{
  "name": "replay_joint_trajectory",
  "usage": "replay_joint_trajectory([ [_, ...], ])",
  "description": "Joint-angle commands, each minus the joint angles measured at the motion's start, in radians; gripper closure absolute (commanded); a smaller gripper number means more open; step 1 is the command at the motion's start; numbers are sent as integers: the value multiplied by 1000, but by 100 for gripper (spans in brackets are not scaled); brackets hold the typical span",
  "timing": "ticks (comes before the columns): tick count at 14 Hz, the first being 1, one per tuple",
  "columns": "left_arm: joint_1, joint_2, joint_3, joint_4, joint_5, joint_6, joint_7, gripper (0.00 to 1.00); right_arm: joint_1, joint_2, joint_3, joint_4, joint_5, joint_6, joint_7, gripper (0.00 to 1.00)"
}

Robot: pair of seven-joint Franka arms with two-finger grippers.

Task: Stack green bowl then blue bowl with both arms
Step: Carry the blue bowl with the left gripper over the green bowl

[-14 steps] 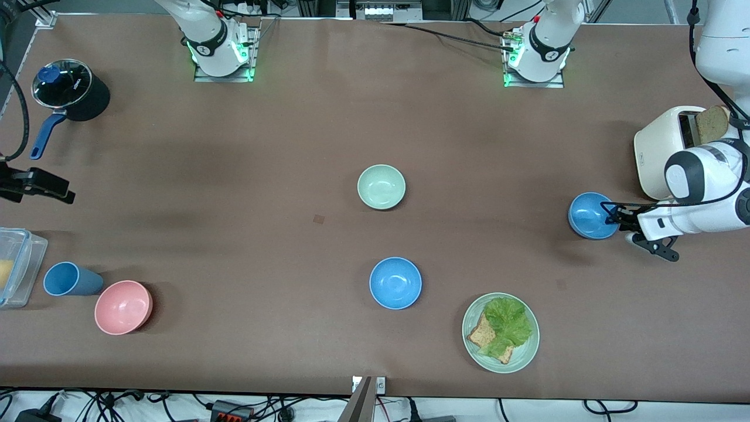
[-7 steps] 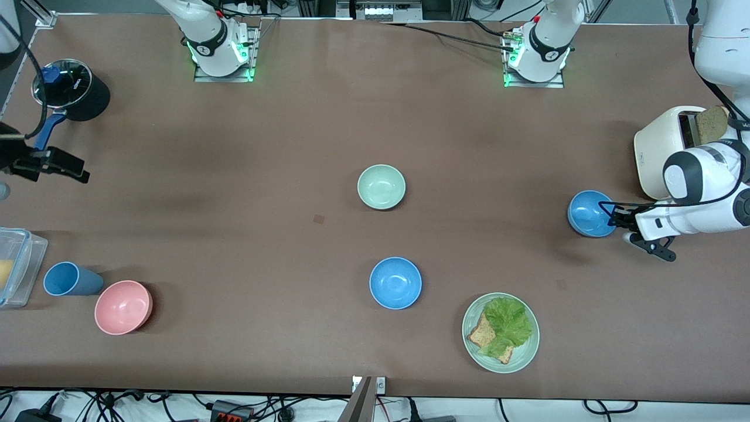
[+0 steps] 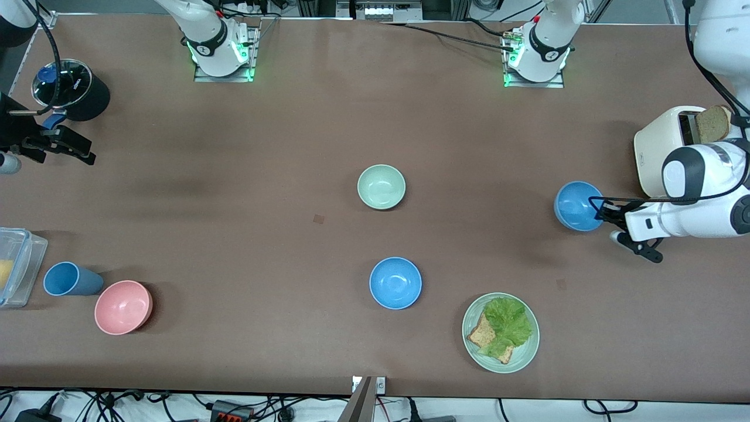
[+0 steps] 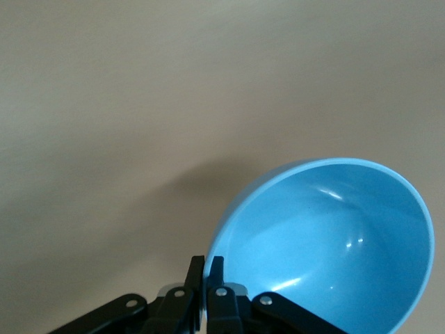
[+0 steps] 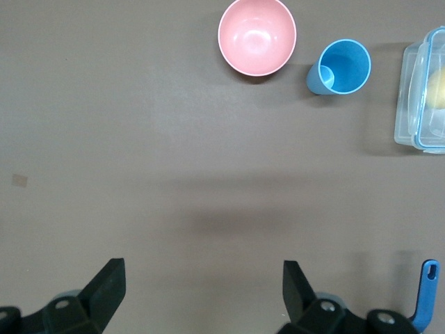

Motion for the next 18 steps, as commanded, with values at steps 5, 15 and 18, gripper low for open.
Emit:
replay_joint_trajectory([
  [5, -26, -36, -215, 148, -169, -131, -429, 99, 8, -19, 2, -28, -17, -2, -5, 0],
  [15, -322, -33, -367, -75, -134, 396, -1359, 99, 12, -19, 2, -20, -9, 13, -3, 0],
  [18, -337, -42, -369, -169, -134, 510, -1381, 99, 12, -22, 2, -23, -7, 12, -3, 0],
])
